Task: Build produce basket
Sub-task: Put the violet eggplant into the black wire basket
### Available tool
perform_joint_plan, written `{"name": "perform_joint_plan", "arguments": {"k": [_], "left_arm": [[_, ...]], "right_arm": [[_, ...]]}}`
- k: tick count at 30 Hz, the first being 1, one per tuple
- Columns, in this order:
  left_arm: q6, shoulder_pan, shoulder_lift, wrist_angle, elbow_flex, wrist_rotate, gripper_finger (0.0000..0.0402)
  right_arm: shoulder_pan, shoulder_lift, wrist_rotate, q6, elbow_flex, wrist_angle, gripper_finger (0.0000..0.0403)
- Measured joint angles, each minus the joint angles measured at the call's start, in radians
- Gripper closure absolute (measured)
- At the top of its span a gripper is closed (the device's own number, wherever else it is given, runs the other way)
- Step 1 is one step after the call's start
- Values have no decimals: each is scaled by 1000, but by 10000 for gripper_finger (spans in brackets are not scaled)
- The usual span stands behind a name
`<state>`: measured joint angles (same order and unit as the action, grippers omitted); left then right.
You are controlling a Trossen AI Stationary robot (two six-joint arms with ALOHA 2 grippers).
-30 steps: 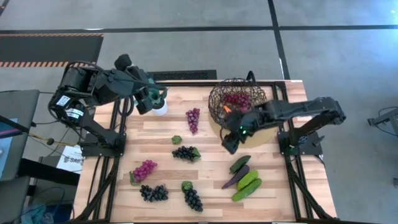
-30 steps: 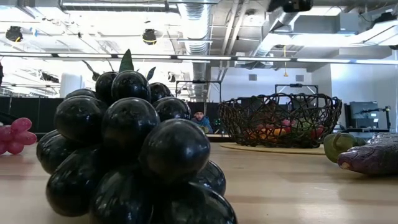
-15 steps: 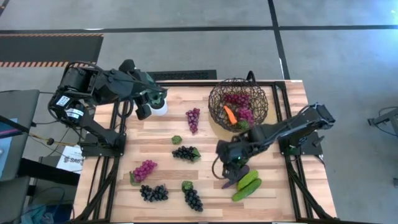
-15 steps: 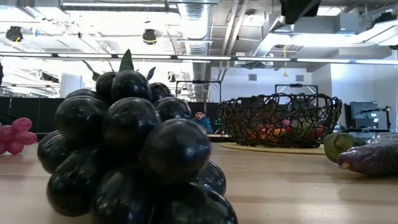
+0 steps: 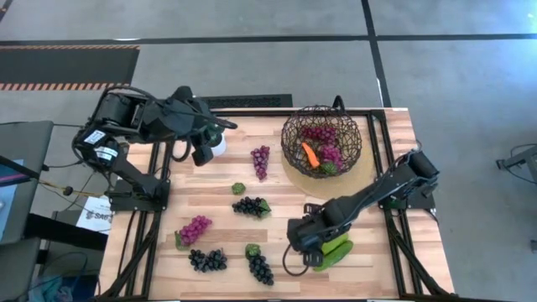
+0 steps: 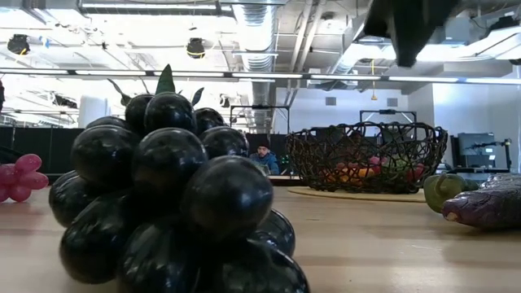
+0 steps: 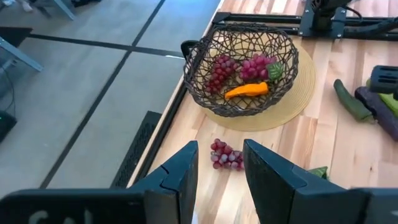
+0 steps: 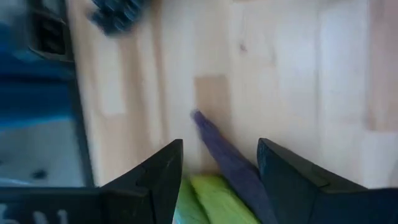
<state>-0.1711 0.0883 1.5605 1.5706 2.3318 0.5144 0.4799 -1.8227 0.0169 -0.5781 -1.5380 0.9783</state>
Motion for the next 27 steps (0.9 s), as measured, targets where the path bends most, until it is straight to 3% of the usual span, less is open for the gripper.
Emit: {"name": "perform_joint_plan", "arguments": {"k": [11,27], "left_arm": [[27,0,47,0,-1,-24,284],[29,0,36,0,0,-22,284]], "right_arm": [[7,-128,-16,84,1,30,179],[46,-129,-53,89,6,61,179]]}}
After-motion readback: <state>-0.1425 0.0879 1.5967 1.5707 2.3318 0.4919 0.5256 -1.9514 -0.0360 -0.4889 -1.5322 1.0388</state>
